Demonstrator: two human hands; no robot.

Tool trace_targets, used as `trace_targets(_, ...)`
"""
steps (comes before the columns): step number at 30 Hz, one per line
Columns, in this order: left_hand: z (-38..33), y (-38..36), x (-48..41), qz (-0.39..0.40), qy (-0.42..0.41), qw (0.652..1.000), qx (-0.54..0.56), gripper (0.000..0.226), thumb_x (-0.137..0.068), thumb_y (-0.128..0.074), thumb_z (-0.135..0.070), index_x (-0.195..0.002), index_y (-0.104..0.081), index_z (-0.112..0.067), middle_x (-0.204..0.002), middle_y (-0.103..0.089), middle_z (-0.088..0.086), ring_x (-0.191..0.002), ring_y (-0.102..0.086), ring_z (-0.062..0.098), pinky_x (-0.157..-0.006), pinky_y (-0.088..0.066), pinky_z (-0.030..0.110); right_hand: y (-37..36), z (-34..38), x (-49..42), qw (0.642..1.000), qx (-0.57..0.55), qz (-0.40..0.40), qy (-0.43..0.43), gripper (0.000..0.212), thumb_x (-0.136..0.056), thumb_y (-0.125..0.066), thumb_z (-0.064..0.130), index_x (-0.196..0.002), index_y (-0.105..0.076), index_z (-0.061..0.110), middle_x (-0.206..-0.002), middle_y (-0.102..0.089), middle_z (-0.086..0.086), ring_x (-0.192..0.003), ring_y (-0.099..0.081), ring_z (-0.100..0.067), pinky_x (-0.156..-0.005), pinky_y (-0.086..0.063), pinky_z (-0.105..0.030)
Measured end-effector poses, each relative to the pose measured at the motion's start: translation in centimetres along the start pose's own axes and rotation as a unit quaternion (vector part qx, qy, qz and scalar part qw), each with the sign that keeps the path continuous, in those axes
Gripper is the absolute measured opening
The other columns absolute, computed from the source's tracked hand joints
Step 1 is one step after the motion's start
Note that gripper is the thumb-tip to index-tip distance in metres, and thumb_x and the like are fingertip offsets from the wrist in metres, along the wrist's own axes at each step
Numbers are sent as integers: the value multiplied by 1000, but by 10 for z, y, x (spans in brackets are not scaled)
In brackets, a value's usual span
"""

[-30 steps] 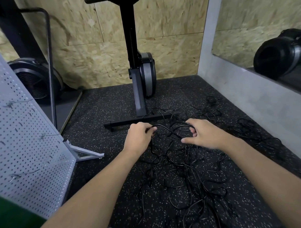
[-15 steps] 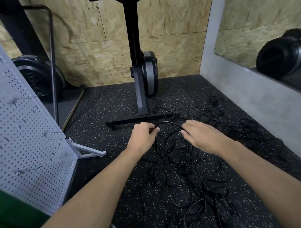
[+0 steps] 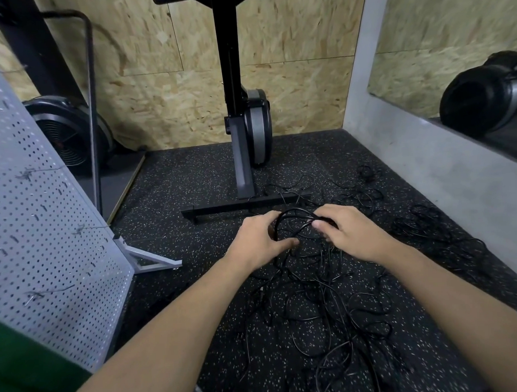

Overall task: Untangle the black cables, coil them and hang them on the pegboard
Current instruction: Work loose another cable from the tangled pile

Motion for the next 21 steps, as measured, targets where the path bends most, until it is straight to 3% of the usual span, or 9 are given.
trace_targets(3,4,-4,-3,2,-2,1000,-16,59,-82,-78,-61,-133,-64,-34,-108,-62,-11,-96,-61,8,-89,-55,31,3,-3,2,998,-57,26,-26,10,-103,-61,24,-104,-71,28,-89,-73,9,-76,-64,-17,-71,-48,-32)
trace_targets(5,5,-4,-1,20,11,1000,-4,61,-82,-78,-62,-132,-61,-33,-116,-61,-11,-103,-63,11,-92,-56,32,3,-4,2,995,-76,53,-37,13,-102,-62,22,-94,-70,29,-82,-73,5,-77,-66,-23,-70,-48,-34)
trace_targets(9,0,1,4,47,-4,997,54,64,-88,-80,-47,-143,-48,-41,-108,-62,-10,-92,-66,6,-75,-49,11,4,0,4,990,-108,76,-41,15,-102,-62,15,-104,-71,27,-92,-76,5,-84,-70,-17,-83,-56,-37)
trace_targets(11,-3,2,4,37,-32,997,51,73,-93,-75,-44,-151,-33,-58,-113,-60,-7,-95,-60,9,-86,-49,18,4,1,4,991,-96,84,-42,19,-104,-57,15,-113,-68,27,-94,-76,5,-84,-70,-19,-81,-56,-34)
trace_targets(14,-5,-2,3,33,-83,996,-30,70,-104,-56,-47,-152,-11,-70,-116,-50,-5,-95,-53,14,-94,-49,31,2,-2,2,991,-53,106,-61,18,-108,-48,21,-97,-62,21,-92,-70,-8,-85,-66,-33,-83,-54,-51)
trace_targets(16,-4,-4,3,35,-103,992,-60,60,-106,-48,-49,-153,-16,-68,-118,-45,-5,-98,-52,15,-94,-50,33,2,-4,2,990,-46,111,-79,23,-110,-44,23,-93,-58,18,-86,-66,-8,-74,-59,-26,-77,-53,-53)
trace_targets(18,1,-5,0,31,-99,993,-58,53,-105,-48,-52,-152,-26,-66,-117,-44,-6,-102,-51,14,-95,-49,33,2,-3,2,989,-45,112,-83,23,-111,-41,23,-99,-60,20,-80,-59,6,-69,-52,-14,-66,-46,-40)
trace_targets(19,4,-5,-1,28,-94,994,-49,52,-104,-49,-54,-151,-30,-65,-116,-45,-7,-103,-51,13,-96,-49,32,3,-3,2,989,-42,111,-85,24,-112,-40,23,-102,-62,22,-81,-59,8,-69,-52,-13,-64,-44,-33)
trace_targets(21,7,-4,-3,25,-88,996,-20,49,-102,-51,-55,-148,-38,-64,-112,-46,-9,-103,-51,12,-97,-47,30,2,-6,3,989,-28,112,-87,26,-112,-37,26,-104,-62,26,-84,-60,4,-71,-53,-14,-66,-44,-31)
Point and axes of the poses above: each hand's wrist, its own x-axis away from the middle knuckle, its own y-axis out of the back of the hand, z = x × y, the point moved 2 cm from there along -x, towards the middle knuckle
